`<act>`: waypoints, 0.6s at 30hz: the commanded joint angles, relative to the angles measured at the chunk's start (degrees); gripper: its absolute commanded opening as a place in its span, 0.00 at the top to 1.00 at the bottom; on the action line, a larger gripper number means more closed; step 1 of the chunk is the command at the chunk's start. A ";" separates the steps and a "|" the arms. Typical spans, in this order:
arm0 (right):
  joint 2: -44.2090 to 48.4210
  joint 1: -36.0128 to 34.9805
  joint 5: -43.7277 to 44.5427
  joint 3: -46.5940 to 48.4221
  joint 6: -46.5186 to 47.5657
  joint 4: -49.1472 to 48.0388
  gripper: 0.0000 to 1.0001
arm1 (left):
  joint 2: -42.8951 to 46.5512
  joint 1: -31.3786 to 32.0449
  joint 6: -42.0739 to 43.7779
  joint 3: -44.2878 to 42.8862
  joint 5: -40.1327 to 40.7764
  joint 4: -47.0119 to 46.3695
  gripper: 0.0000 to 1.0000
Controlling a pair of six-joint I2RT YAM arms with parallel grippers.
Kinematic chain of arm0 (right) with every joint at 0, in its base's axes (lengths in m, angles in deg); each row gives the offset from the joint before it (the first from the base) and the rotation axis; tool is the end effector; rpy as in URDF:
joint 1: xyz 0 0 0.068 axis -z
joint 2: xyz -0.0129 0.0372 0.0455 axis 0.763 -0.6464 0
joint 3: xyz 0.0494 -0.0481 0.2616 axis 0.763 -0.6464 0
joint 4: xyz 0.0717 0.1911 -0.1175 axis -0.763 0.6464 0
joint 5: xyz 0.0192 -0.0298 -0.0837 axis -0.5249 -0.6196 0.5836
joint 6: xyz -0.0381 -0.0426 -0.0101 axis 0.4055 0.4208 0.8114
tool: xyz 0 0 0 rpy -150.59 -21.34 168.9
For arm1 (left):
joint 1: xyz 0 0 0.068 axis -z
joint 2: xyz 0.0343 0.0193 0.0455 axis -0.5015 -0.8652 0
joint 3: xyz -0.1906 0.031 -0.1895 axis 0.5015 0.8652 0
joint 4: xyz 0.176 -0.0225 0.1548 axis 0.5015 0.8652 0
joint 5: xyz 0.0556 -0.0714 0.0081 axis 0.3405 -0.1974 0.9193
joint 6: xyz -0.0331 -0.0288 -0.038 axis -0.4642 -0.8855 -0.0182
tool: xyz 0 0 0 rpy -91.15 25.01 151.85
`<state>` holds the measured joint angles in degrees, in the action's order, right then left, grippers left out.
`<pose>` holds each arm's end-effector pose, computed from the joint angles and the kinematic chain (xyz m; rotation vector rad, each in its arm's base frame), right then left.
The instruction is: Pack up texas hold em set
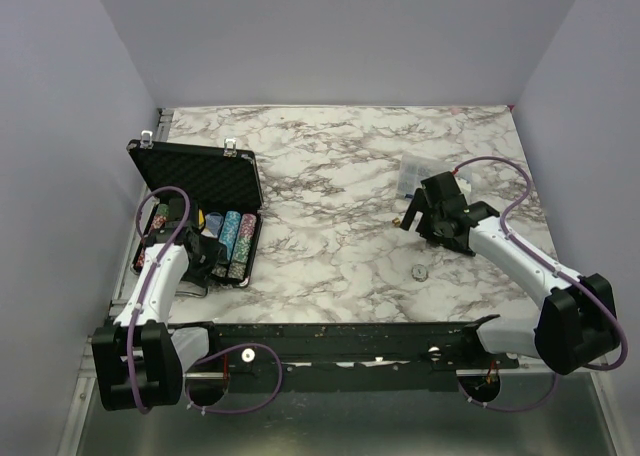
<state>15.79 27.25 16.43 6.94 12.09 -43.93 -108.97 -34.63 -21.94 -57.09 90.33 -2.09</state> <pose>0.2124 0.0768 0.2318 0.5288 2.5003 0.1091 0.1553 0.0145 0.2022 -1.6114 2.3557 -0.1467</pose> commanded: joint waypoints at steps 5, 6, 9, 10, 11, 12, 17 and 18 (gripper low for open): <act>1.16 0.20 -0.20 -0.48 -0.99 1.60 0.03 | 3.48 -0.56 -2.24 2.74 1.56 -6.20 0.37; 0.95 0.20 -0.46 -0.26 -1.03 1.81 0.03 | 3.25 -0.52 -2.24 2.93 1.06 -6.42 0.37; 0.87 0.16 -0.25 -0.20 -1.03 2.13 0.04 | 3.37 -0.56 -2.24 3.05 1.14 -6.50 0.41; 0.95 0.16 -0.01 -0.27 -1.03 2.13 0.04 | 3.80 -0.57 -2.32 3.42 1.15 -7.00 0.46; 0.97 0.18 0.05 -0.37 -1.03 2.13 0.04 | 4.12 -0.57 -2.49 3.69 1.13 -7.49 0.48; 0.88 0.16 0.02 -0.34 -1.03 2.04 0.04 | 4.33 -0.56 -2.59 3.78 1.05 -7.80 0.49; 0.24 0.23 -0.74 -0.55 -1.24 1.78 0.04 | 3.82 -0.52 -1.54 2.99 1.14 -9.20 0.53; 0.17 0.16 -0.75 -0.65 -1.22 1.66 0.04 | 3.65 -0.56 -1.54 2.85 1.19 -9.53 0.54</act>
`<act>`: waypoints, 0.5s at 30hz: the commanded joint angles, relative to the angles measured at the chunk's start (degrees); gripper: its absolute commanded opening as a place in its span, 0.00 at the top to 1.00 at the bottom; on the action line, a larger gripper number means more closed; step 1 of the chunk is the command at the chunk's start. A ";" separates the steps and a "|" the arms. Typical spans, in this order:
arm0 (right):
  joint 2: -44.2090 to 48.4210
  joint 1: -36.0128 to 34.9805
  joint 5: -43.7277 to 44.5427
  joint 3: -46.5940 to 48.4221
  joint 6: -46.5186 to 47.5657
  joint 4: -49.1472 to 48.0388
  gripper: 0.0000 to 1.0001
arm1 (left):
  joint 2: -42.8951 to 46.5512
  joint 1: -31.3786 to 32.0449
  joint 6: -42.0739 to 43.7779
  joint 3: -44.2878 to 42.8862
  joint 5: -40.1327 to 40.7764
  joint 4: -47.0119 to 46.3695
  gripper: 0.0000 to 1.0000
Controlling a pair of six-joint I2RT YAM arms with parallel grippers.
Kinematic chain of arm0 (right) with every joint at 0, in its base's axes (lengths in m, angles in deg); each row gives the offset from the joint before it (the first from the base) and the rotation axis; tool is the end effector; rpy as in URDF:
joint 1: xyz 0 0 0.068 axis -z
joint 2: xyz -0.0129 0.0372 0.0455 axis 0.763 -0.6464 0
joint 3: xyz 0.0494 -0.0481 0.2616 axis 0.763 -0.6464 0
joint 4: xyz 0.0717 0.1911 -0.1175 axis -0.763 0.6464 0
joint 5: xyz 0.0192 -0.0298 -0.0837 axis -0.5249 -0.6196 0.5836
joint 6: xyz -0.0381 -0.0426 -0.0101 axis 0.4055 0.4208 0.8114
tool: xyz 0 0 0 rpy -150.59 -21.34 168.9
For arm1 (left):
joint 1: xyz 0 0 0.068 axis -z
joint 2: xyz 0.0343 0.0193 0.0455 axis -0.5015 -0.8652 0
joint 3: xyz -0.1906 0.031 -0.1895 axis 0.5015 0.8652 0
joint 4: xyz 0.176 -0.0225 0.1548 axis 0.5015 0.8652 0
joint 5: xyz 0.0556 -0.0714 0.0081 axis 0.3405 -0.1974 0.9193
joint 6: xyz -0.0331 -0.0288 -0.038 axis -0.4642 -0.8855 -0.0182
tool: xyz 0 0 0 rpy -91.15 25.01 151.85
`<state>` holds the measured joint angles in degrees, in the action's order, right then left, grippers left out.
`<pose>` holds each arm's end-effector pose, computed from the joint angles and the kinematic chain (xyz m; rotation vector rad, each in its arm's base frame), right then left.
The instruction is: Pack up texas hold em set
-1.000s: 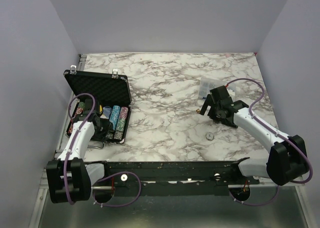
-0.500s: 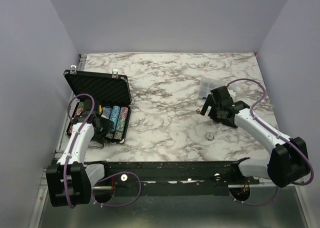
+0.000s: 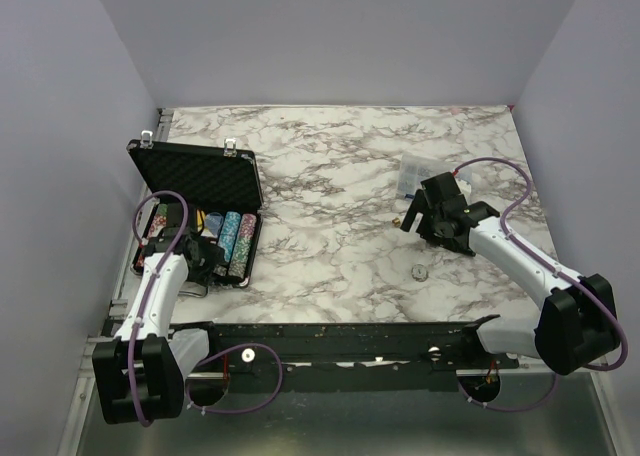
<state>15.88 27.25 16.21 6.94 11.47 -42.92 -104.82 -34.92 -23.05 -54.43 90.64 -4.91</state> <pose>0.2106 0.0762 0.2311 0.5416 2.5137 0.1062 0.1477 0.0149 0.2016 -1.6034 2.2763 -0.1934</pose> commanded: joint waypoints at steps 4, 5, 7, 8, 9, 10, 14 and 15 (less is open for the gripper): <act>-0.37 0.16 -0.54 -0.64 -0.60 0.84 0.04 | -1.26 -0.28 -0.07 -0.79 -0.55 -9.09 0.55; -0.33 0.20 -0.53 -0.65 -0.72 1.02 0.04 | -1.54 -0.28 0.18 -1.12 -0.60 -9.31 0.55; -0.14 0.16 -0.53 -0.65 -0.77 1.29 0.04 | -2.26 -0.28 0.50 -2.15 -0.65 -8.91 0.55; -0.05 0.22 -0.53 -0.65 -0.66 1.38 0.04 | -2.49 -0.28 0.75 -2.68 -0.70 -8.72 0.55; 0.11 0.21 -0.45 -0.58 -0.63 1.52 0.04 | -2.45 -0.28 0.97 -3.05 -0.70 -8.43 0.55; 0.13 0.20 -0.25 -0.58 -0.73 1.71 0.04 | -2.27 -0.28 1.00 -3.44 -0.65 -7.94 0.54; 0.21 0.18 -0.18 -0.39 -0.97 2.17 0.04 | -1.40 -0.28 0.58 -4.25 0.36 -5.07 0.41; 0.11 0.16 -0.26 -0.31 -1.06 2.26 0.04 | -1.04 -0.28 0.46 -4.44 0.53 -4.18 0.38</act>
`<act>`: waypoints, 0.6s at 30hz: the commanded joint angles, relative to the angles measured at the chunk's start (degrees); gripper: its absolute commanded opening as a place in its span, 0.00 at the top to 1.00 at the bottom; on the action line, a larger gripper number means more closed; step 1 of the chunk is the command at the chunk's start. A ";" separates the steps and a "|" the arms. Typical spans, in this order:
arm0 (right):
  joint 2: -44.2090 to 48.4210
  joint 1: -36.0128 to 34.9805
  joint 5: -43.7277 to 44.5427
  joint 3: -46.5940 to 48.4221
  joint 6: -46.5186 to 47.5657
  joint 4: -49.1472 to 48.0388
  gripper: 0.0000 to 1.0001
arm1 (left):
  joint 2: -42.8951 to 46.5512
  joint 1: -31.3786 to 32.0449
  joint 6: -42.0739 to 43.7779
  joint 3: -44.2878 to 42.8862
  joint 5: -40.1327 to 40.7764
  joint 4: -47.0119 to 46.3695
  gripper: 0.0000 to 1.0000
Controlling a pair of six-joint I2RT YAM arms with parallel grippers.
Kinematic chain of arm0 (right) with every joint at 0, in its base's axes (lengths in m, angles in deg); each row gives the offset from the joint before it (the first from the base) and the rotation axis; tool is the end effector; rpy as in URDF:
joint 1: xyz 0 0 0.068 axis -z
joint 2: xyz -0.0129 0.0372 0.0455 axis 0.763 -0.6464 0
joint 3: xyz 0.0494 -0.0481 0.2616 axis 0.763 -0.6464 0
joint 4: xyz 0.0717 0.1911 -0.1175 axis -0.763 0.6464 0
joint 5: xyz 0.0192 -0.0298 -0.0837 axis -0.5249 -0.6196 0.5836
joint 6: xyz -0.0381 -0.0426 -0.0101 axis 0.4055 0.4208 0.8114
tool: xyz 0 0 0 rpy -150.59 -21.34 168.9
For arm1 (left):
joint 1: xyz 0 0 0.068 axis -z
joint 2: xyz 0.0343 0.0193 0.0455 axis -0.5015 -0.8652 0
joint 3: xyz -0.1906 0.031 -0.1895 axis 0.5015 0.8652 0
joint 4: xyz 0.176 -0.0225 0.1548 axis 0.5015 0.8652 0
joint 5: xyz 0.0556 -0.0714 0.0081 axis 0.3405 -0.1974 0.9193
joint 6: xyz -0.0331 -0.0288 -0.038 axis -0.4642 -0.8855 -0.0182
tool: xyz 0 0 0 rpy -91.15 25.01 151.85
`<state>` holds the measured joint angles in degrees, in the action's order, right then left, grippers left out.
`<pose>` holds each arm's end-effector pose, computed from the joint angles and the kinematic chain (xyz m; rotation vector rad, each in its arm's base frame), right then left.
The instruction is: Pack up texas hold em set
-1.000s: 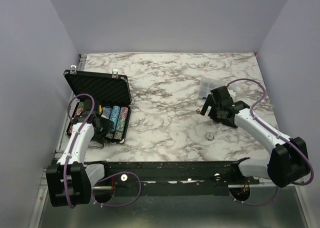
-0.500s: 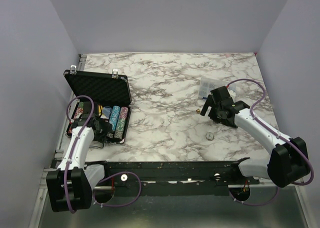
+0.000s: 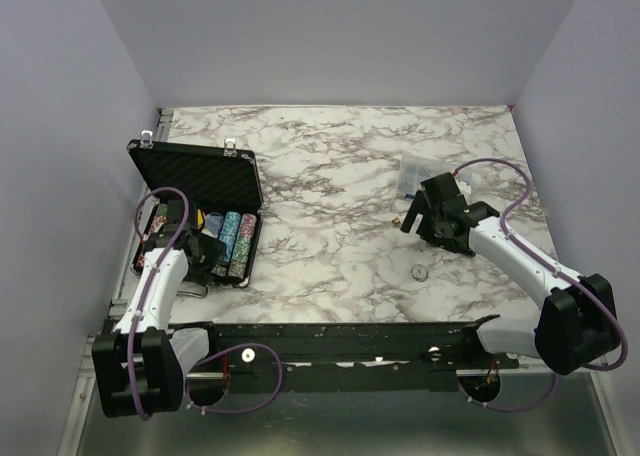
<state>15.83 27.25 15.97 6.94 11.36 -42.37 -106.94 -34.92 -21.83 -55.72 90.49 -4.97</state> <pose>0.2098 0.0760 0.2303 0.5432 2.5245 0.1041 0.1542 0.0153 0.2027 -1.5850 2.3040 -0.1826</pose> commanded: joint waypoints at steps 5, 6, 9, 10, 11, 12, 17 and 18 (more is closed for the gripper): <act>0.10 0.20 1.08 0.31 -1.43 3.90 0.04 | 3.56 -0.28 0.30 -3.84 0.64 -0.67 0.13; 0.19 0.18 1.69 0.39 -1.72 4.85 0.03 | 4.30 -0.28 0.82 -4.30 0.59 0.20 0.09; 0.76 0.42 1.21 -0.01 -2.25 7.67 0.00 | 6.92 -0.20 3.41 -5.02 -0.86 0.66 0.02; 0.96 0.59 0.47 -0.20 -2.09 8.18 0.00 | 7.95 -0.19 4.26 -5.23 -1.10 0.76 0.02; 1.13 0.69 -0.37 -0.51 -1.71 8.42 0.00 | 8.82 -0.19 5.23 -5.35 -1.20 0.72 0.02; 1.22 0.86 -0.84 -0.51 -1.63 9.06 0.00 | 9.75 -0.15 6.02 -5.35 -1.40 0.40 0.02; 1.52 4.62 -4.58 -1.63 -2.38 11.02 0.00 | 8.86 1.54 13.32 -5.74 -12.53 -7.90 0.01; 1.57 6.26 -6.42 -2.23 -2.45 11.23 0.00 | 7.86 2.77 14.65 -6.50 -14.75 -9.57 0.02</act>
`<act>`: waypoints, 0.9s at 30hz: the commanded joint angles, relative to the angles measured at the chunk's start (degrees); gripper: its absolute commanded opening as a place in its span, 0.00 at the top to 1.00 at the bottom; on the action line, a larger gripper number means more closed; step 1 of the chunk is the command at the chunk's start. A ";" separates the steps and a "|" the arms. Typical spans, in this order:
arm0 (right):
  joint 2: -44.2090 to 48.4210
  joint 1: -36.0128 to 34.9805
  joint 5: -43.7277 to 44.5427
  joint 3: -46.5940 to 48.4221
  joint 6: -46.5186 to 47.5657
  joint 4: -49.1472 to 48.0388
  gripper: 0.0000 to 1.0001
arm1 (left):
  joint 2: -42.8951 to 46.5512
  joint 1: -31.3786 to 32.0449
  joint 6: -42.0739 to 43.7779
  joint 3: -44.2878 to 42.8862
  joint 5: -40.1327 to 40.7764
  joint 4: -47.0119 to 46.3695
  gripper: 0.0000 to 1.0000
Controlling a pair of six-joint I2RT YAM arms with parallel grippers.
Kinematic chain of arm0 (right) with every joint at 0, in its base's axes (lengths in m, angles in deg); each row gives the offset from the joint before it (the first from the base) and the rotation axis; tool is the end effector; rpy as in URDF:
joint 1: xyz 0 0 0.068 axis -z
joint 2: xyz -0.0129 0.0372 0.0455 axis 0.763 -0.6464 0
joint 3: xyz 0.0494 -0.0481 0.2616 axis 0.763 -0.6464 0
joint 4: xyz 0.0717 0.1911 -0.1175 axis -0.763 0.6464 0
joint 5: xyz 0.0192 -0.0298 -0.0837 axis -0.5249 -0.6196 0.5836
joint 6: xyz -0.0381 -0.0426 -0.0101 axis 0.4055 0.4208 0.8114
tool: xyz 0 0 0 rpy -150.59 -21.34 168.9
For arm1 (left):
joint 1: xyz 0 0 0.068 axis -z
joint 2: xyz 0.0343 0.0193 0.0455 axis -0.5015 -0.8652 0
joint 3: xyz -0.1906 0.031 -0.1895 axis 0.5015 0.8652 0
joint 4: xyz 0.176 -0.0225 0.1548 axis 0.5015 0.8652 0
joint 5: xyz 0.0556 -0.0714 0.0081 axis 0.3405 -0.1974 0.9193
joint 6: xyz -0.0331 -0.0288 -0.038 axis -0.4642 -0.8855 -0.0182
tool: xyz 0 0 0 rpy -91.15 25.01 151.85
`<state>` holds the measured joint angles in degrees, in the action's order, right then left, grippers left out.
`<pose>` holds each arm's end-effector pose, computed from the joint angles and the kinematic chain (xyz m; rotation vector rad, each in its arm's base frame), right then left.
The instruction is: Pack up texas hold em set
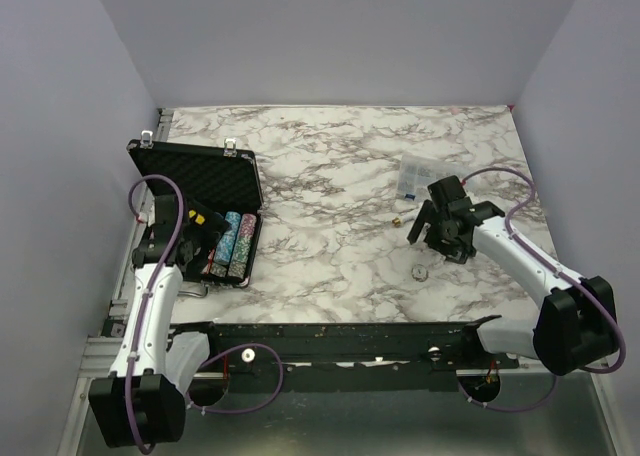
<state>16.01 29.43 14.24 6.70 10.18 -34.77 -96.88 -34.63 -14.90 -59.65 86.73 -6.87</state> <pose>0.1985 0.0641 0.2230 0.6173 2.6388 0.0358 0.1455 0.0111 0.2467 -1.2944 2.1951 -0.3817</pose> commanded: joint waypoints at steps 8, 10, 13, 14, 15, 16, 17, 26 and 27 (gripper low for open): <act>0.56 7.39 -13.57 -4.21 -3.98 3.89 0.05 | -13.80 20.73 15.24 -13.16 -21.23 -20.19 0.01; -1.73 7.32 -16.09 -4.21 -4.06 3.97 0.09 | -17.88 23.70 15.71 -15.90 -25.81 -22.17 0.02; -3.12 6.16 -17.38 -4.78 -6.88 3.43 0.11 | -22.79 28.05 17.01 -19.36 -28.76 -23.45 0.02; -3.19 6.14 -17.23 -4.74 -8.14 3.63 0.11 | -24.16 29.06 17.42 -20.34 -29.77 -23.65 0.02; -3.59 6.12 -16.41 -4.52 -10.36 4.25 0.11 | -25.15 30.12 17.93 -21.25 -30.61 -23.94 0.03; -4.36 6.10 -15.36 -3.84 -12.92 5.49 0.11 | -26.25 30.87 18.38 -21.93 -31.52 -23.90 0.03; -5.19 6.08 -14.77 -3.26 -14.45 6.41 0.12 | -27.08 31.73 18.96 -22.59 -32.15 -23.86 0.04; -11.17 6.10 -12.36 -1.32 -28.89 9.29 0.15 | -27.19 33.28 23.80 -23.85 -34.12 -21.08 0.04; -11.29 6.12 -11.24 -1.06 -29.73 9.01 0.16 | -26.75 33.28 24.18 -23.58 -34.06 -20.99 0.04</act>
<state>5.26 35.82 0.14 3.34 -11.78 -27.56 -125.01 -1.46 5.47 -82.03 54.97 -28.93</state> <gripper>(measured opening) 0.856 0.963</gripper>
